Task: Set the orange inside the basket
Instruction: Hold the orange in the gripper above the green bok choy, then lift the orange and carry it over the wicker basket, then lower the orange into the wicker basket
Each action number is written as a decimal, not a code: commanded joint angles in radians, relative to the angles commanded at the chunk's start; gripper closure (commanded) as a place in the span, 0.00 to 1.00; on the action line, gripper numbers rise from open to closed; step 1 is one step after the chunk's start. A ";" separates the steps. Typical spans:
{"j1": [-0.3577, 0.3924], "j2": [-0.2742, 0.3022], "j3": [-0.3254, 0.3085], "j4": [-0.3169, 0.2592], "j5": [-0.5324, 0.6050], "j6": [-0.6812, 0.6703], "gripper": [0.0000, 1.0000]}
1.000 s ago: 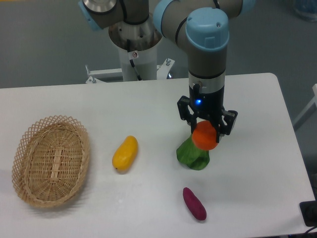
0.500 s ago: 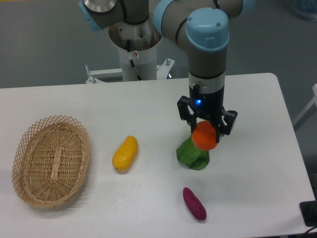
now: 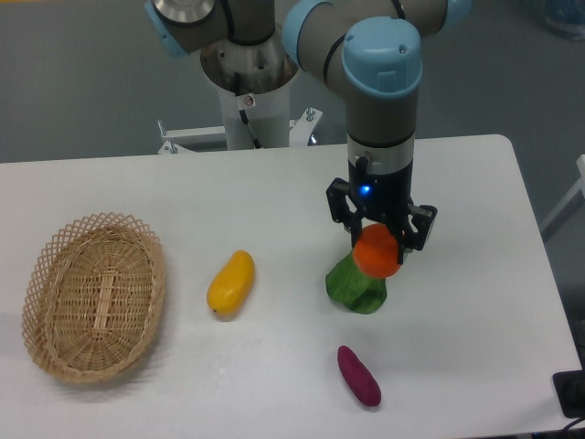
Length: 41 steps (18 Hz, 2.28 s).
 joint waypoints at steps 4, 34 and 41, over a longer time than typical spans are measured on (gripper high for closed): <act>-0.035 -0.029 0.006 0.027 0.002 -0.121 0.45; -0.680 -0.232 -0.086 0.173 0.015 -0.755 0.45; -0.686 -0.250 -0.083 0.173 0.014 -0.758 0.43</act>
